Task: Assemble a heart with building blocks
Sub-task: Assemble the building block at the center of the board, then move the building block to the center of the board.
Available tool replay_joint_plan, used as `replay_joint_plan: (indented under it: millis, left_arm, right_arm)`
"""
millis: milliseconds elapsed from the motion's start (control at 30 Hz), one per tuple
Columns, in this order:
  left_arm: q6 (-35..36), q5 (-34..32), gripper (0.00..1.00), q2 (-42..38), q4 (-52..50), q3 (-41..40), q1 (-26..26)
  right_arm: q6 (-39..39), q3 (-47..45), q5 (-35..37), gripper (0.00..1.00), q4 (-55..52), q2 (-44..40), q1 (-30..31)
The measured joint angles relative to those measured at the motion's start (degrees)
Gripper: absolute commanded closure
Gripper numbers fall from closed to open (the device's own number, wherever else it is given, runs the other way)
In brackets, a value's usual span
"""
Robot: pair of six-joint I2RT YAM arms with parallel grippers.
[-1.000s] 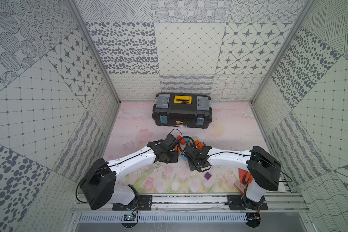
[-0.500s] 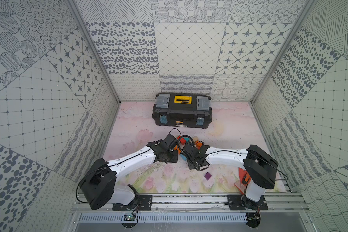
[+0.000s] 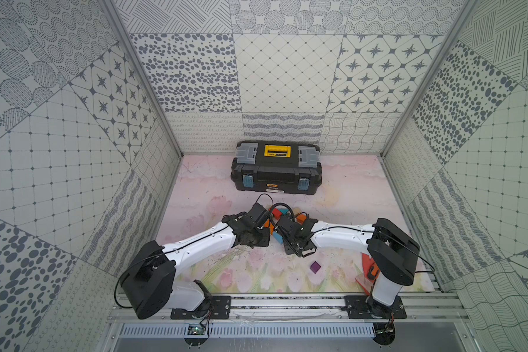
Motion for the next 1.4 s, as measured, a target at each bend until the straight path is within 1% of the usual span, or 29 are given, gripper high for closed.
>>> replay_joint_plan:
  millis: [67,133,167,233,300,367,500,600,767,867,900,967,1000,1067,1100,1233,1367,1400]
  left_arm:
    - [0.0,0.0,0.59,0.0,0.0,0.0,0.0]
    - [0.0,0.0,0.58,0.0,0.0,0.0,0.0]
    - [0.0,0.0,0.57,0.0,0.0,0.0,0.0]
    - [0.0,0.1,0.56,0.0,0.0,0.0,0.0]
    - [0.0,0.1,0.56,-0.1,0.0,0.0,0.0]
    - [0.0,0.0,0.55,-0.4,-0.1,0.0,0.1]
    - [0.0,0.0,0.55,-1.2,-0.1,0.0,0.5]
    - [0.0,0.0,0.55,-1.7,-0.1,0.0,0.9]
    - [0.0,0.0,0.55,-3.1,-0.4,0.0,1.7]
    - [0.2,0.0,0.55,-4.0,-0.4,-0.2,2.3]
    - [0.3,0.0,0.55,-4.2,-0.4,-0.5,2.6]
    - [0.4,0.0,0.55,-4.7,-0.4,-1.0,3.0]
    - [0.4,0.0,0.55,-5.0,-0.4,-1.3,3.2]
    - [0.5,0.0,0.55,-5.5,-0.6,-1.8,3.5]
    - [0.5,0.0,0.55,-5.8,-0.7,-1.9,3.7]
    - [0.6,0.0,0.55,-6.7,-1.0,-2.1,4.4]
    - [0.8,0.0,0.55,-7.2,-1.3,-2.2,5.3]
    - [0.9,-0.1,0.55,-7.3,-1.3,-2.2,5.5]
  right_arm:
    - [0.0,0.0,0.1,0.54,0.0,0.0,-0.1]
    - [-0.1,0.0,0.2,0.49,0.0,0.0,-0.2]
    - [-0.1,0.0,0.2,0.44,0.0,0.0,-0.2]
    - [-0.1,0.0,0.3,0.28,-0.5,-0.2,0.3]
    - [-0.1,0.0,1.2,0.19,-2.2,-1.3,1.0]
    - [0.0,-0.3,1.7,0.14,-4.7,-3.8,2.1]
    - [0.2,-4.2,0.1,0.14,-7.4,-12.2,3.0]
    - [0.0,-7.3,-2.8,0.16,-8.8,-15.8,3.3]
    - [0.0,-11.6,-5.2,0.19,-10.5,-15.7,3.8]
    - [0.0,-13.0,-5.9,0.26,-10.6,-15.6,4.1]
    - [0.0,-13.4,-6.1,0.31,-10.4,-15.6,4.2]
    - [0.1,-13.7,-6.3,0.50,-10.4,-15.1,4.6]
    - [0.2,-13.7,-6.3,0.57,-10.4,-14.7,4.9]
    - [0.7,-13.7,-6.3,0.69,-10.3,-14.2,5.8]
    - [0.9,-13.7,-6.3,0.72,-10.3,-14.1,6.4]
    - [1.8,-11.1,-5.8,0.76,-10.6,-12.5,8.0]
    - [1.4,-2.6,-5.2,0.76,-9.9,-5.8,8.5]
    - [1.0,-0.2,-4.9,0.74,-9.5,-3.7,8.5]
